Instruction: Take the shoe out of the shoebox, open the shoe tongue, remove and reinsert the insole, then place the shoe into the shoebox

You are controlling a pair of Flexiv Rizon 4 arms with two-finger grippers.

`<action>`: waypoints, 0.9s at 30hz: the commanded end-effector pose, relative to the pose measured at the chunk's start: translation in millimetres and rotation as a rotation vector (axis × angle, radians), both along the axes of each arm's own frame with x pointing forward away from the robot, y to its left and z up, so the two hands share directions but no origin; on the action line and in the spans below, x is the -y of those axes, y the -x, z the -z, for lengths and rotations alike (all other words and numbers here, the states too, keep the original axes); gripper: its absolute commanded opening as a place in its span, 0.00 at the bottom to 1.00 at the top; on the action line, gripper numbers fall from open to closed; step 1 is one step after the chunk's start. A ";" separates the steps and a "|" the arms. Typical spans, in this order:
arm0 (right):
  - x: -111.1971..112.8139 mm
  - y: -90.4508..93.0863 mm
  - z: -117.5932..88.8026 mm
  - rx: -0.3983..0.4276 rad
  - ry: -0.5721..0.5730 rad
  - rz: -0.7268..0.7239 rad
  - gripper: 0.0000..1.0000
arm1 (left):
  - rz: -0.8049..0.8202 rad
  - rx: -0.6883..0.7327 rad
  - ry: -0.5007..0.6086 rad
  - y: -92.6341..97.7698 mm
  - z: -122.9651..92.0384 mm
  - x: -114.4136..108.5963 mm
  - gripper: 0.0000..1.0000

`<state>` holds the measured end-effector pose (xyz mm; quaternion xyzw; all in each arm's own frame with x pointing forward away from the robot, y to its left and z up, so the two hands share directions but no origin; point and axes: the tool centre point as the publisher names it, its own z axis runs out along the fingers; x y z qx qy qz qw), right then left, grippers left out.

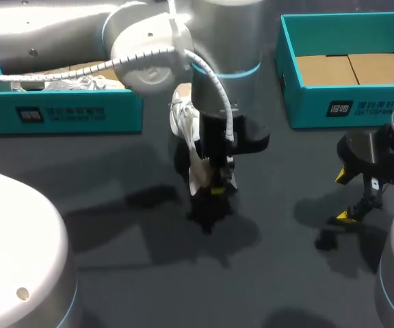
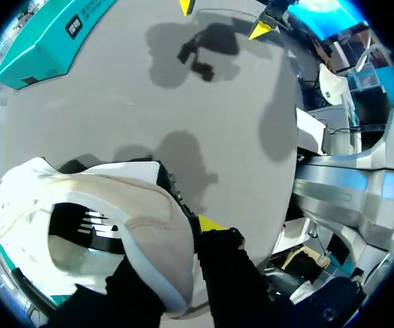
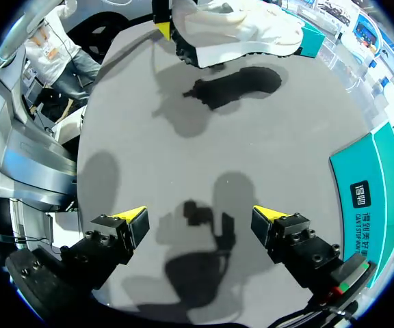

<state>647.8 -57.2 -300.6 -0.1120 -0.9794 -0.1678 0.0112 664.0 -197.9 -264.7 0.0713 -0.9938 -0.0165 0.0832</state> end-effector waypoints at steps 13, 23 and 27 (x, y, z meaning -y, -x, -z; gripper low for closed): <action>-0.2 1.8 0.2 0.003 0.002 0.001 1.00 | -0.084 -0.052 0.024 -100.9 -123.3 -61.9 0.00; -0.2 1.8 0.2 0.003 0.002 0.001 1.00 | -0.062 -0.068 -0.002 -116.1 -135.8 -69.7 0.00; -0.2 1.8 0.2 0.003 0.002 0.001 1.00 | -0.062 -0.068 -0.002 -116.1 -135.8 -69.7 0.00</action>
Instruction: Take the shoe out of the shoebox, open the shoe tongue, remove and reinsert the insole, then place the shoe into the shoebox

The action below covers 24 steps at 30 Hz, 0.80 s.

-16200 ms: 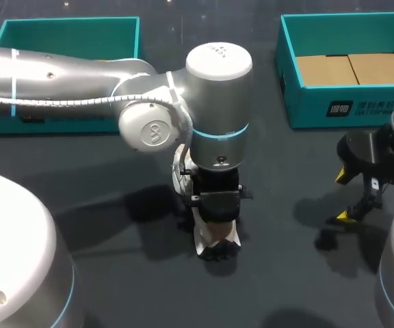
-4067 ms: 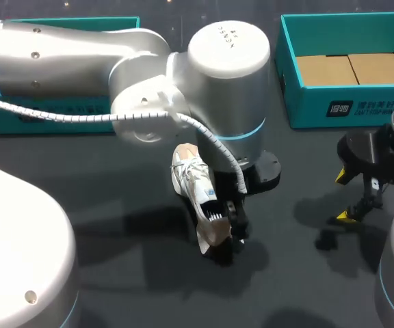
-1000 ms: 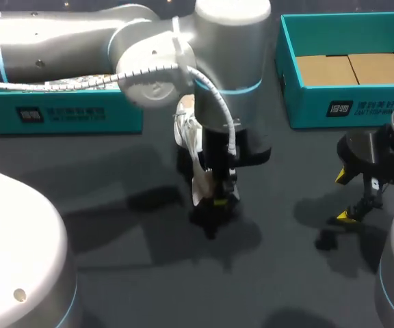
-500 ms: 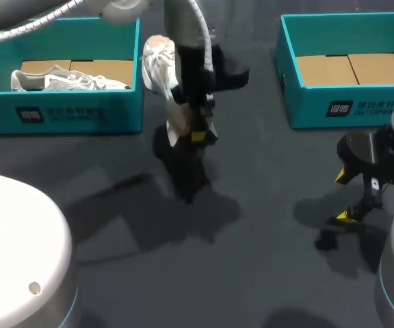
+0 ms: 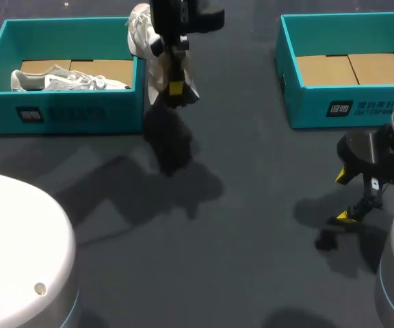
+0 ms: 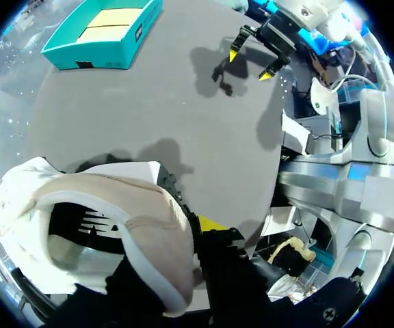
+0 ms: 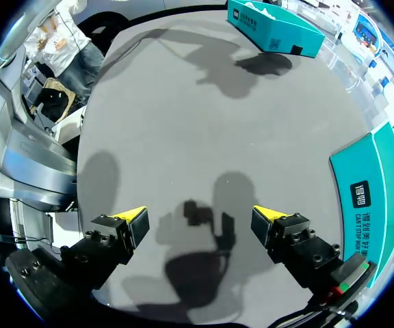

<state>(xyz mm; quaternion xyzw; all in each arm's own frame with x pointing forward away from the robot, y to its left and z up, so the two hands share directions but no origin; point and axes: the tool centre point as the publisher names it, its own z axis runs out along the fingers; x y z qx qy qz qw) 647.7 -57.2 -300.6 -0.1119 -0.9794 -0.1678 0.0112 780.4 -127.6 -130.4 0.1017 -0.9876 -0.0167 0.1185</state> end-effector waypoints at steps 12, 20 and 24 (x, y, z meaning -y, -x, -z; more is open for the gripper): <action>-0.2 1.7 0.2 0.003 0.002 0.001 1.00 | 0.021 0.001 -0.004 -70.7 -18.3 -58.9 0.00; -0.2 1.7 0.2 0.003 0.002 0.001 1.00 | 0.014 0.008 -0.017 -124.3 -28.1 -118.8 0.00; -0.2 1.7 0.2 0.003 0.002 0.001 1.00 | -0.007 0.011 -0.021 -152.3 -30.5 -149.5 0.00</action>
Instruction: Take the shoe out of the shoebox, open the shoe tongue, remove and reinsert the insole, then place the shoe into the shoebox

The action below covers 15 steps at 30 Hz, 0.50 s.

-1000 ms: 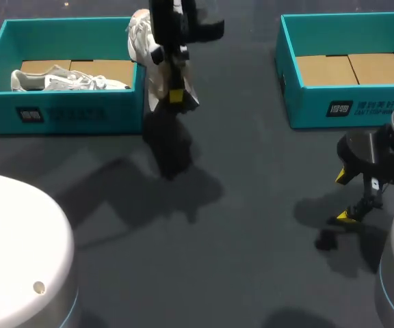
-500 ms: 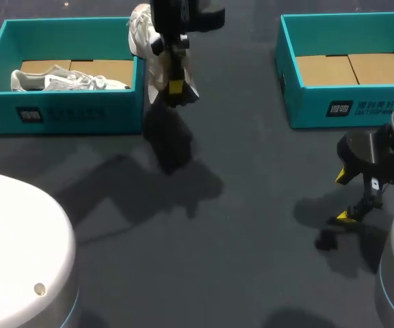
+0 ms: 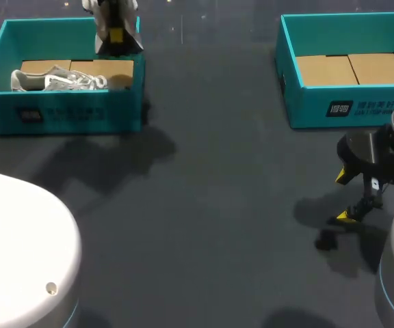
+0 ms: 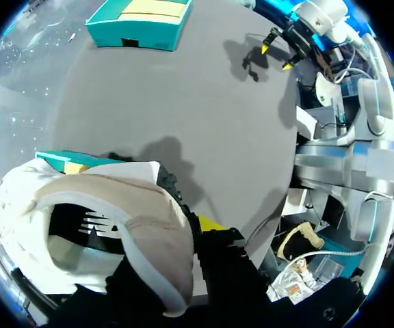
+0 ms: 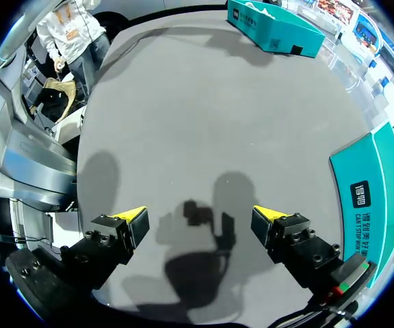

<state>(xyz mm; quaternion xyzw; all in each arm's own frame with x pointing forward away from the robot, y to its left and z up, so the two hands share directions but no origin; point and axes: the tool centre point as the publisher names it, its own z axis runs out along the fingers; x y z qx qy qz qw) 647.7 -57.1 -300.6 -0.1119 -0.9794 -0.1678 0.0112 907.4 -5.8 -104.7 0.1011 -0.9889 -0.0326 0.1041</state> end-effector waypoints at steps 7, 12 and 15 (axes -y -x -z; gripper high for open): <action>-0.1 1.7 0.2 0.003 0.002 0.001 1.00 | 0.024 0.027 -0.128 -58.8 1.7 -64.0 0.00; -0.1 1.7 0.2 0.003 0.002 0.001 1.00 | 0.024 0.027 -0.128 -58.8 1.7 -64.0 0.00; -0.1 1.7 0.2 0.003 0.002 0.001 1.00 | 0.024 0.027 -0.128 -58.8 1.7 -64.0 0.00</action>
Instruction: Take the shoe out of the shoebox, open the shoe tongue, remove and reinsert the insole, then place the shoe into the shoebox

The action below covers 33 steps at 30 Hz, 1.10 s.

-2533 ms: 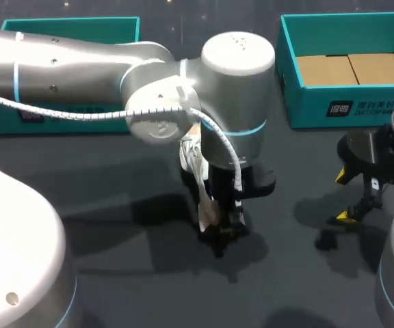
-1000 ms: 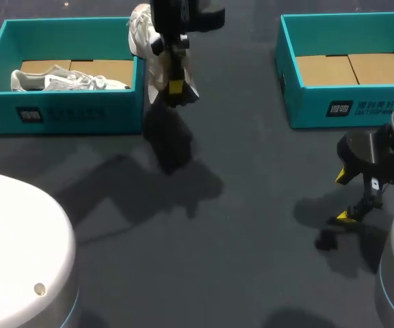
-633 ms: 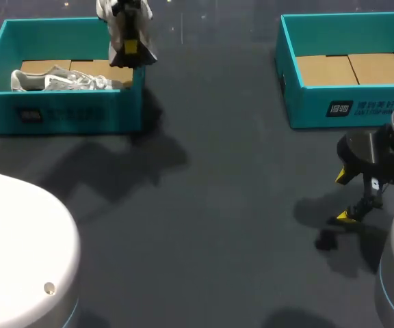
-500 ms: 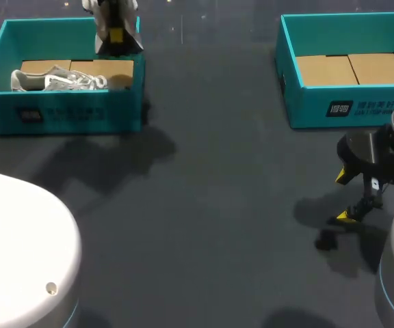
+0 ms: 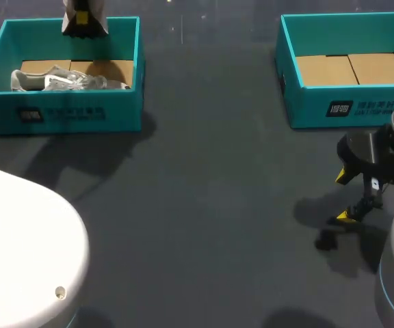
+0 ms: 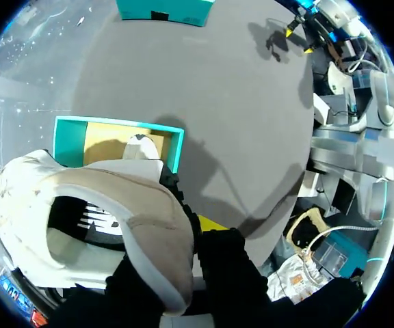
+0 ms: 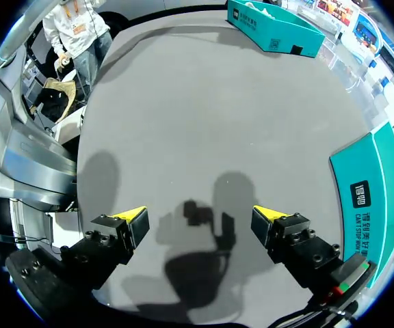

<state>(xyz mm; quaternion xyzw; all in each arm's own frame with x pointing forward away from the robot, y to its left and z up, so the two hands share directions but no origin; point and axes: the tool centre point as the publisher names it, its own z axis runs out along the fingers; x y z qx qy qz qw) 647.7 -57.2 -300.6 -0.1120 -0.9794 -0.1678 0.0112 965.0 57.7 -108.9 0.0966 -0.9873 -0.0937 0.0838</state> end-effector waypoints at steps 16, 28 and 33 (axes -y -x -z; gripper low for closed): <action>-0.2 1.7 0.2 0.003 0.002 0.001 1.00 | 0.040 -0.025 0.005 -63.5 20.5 -75.2 0.00; -0.2 1.7 0.2 0.003 0.002 0.001 1.00 | 0.069 -0.014 0.073 -113.1 41.7 -139.3 0.00; -0.2 1.7 0.2 0.003 0.002 0.001 1.00 | 0.288 -0.004 0.069 -118.6 44.3 -159.4 0.00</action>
